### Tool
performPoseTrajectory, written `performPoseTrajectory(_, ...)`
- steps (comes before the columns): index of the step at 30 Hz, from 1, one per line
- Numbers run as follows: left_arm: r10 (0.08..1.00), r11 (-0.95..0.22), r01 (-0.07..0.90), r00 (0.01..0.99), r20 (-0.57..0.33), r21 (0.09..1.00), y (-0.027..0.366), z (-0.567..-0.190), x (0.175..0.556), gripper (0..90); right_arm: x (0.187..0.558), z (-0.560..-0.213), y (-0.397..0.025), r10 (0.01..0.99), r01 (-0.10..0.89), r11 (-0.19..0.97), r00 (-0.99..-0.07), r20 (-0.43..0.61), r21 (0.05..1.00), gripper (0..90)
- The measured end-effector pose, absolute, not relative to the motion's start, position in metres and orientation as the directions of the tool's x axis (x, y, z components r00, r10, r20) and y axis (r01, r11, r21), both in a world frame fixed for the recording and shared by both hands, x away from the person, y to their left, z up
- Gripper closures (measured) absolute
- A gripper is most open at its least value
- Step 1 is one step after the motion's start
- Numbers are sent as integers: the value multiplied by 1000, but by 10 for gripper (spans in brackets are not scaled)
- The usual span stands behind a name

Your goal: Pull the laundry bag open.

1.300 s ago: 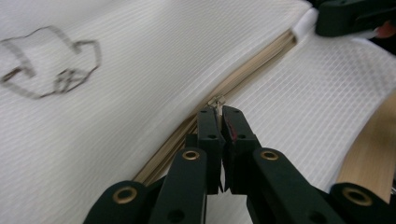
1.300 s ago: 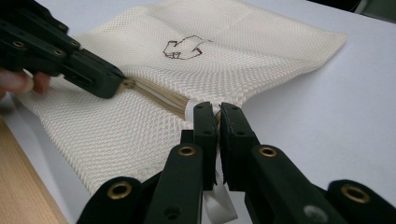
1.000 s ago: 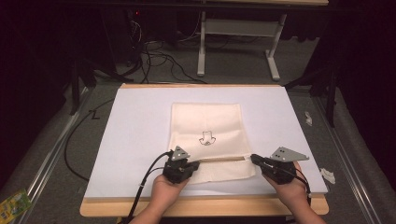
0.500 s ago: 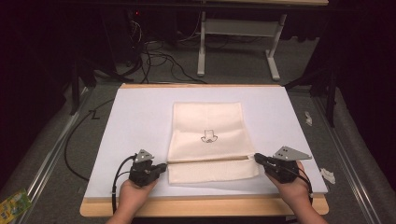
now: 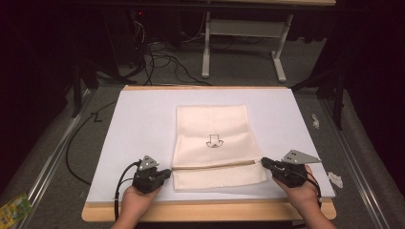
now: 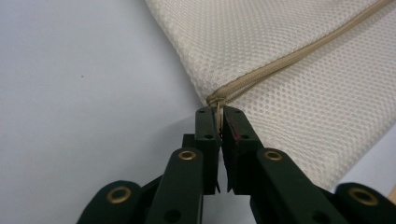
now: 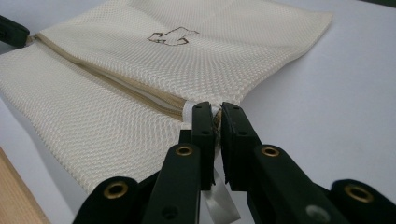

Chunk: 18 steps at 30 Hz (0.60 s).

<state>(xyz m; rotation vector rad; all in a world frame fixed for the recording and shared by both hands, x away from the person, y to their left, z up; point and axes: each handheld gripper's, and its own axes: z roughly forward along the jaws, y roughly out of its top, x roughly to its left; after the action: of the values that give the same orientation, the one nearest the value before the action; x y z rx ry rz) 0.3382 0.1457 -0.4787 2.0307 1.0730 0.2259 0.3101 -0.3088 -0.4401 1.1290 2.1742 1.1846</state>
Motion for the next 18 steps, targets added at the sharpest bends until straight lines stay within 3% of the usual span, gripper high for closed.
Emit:
performPoseTrajectory(4, 760, -292, 607, 617, -206, 740, 149, -477, 339, 734, 310, -442, -309, 808, 464, 314, -589, 25, 828, 823)
performPoseTrajectory(5, 768, -287, 593, 611, -189, 752, 149, -473, 339, 655, 310, -442, -309, 808, 463, 304, -588, 31, 833, 792)
performPoseTrajectory(9, 780, -275, 545, 608, -147, 792, 150, -466, 337, 506, 310, -440, -311, 812, 457, 281, -582, 44, 844, 712)
performPoseTrajectory(10, 788, -275, 500, 606, -106, 821, 152, -461, 336, 473, 311, -439, -313, 822, 453, 265, -568, 47, 851, 640)
performPoseTrajectory(11, 788, -275, 500, 606, -106, 821, 152, -461, 336, 449, 311, -439, -313, 822, 453, 265, -568, 47, 851, 640)
performPoseTrajectory(12, 797, -280, 478, 600, -76, 832, 153, -459, 335, 422, 312, -439, -317, 832, 450, 249, -552, 49, 858, 544)
performPoseTrajectory(13, 804, -289, 455, 593, -43, 842, 155, -456, 335, 422, 312, -439, -317, 832, 450, 249, -552, 49, 858, 544)
performPoseTrajectory(14, 818, -296, 418, 575, 3, 859, 161, -453, 334, 377, 313, -438, -324, 861, 451, 228, -506, 37, 863, 427)
performPoseTrajectory(15, 818, -296, 418, 575, 3, 859, 161, -453, 334, 360, 313, -438, -324, 861, 451, 228, -506, 37, 863, 427)
performPoseTrajectory(16, 837, -284, 405, 548, 19, 869, 171, -450, 336, 339, 315, -438, -334, 889, 447, 203, -457, 27, 871, 342)
performPoseTrajectory(18, 848, -275, 406, 529, 21, 871, 177, -450, 338, 309, 317, -439, -346, 911, 439, 198, -412, 0, 876, 294)
